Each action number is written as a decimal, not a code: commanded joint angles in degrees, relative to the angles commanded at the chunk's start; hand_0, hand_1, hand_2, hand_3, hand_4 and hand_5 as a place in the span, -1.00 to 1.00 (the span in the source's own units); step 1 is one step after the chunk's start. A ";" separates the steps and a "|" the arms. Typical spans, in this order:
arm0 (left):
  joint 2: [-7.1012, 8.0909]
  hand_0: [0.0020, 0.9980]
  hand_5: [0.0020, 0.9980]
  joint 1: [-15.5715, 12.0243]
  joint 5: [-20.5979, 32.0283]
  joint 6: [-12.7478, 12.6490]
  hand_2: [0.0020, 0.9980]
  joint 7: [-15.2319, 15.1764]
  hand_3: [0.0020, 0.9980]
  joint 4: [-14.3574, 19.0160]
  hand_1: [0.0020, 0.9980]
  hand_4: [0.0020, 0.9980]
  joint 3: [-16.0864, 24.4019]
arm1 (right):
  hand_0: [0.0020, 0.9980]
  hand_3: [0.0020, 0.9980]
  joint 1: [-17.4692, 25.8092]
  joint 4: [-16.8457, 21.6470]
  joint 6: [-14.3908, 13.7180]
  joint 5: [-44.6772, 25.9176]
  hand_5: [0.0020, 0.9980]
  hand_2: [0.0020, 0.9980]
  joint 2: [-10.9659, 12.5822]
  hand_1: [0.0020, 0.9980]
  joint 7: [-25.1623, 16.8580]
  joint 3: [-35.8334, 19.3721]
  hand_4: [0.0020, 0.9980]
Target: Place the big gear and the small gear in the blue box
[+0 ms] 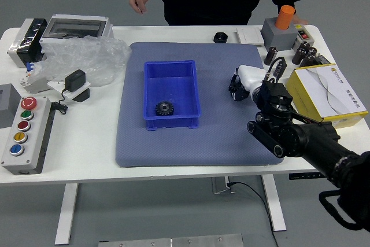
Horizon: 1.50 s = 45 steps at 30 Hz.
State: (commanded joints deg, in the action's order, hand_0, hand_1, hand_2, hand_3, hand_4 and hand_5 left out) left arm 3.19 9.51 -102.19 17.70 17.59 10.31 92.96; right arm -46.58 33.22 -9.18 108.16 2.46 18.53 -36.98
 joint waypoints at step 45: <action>0.55 0.63 -0.46 -0.23 -0.43 0.09 0.63 -0.08 0.68 0.00 0.60 0.26 0.37 | 0.33 0.06 -1.71 5.20 0.60 -2.27 -0.83 -0.07 4.22 -0.07 2.47 -1.86 0.25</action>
State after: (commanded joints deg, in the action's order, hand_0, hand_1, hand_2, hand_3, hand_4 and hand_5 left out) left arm 3.74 9.28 -102.63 17.79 17.51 10.31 93.33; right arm -48.29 38.42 -8.58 105.90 6.67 21.00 -38.84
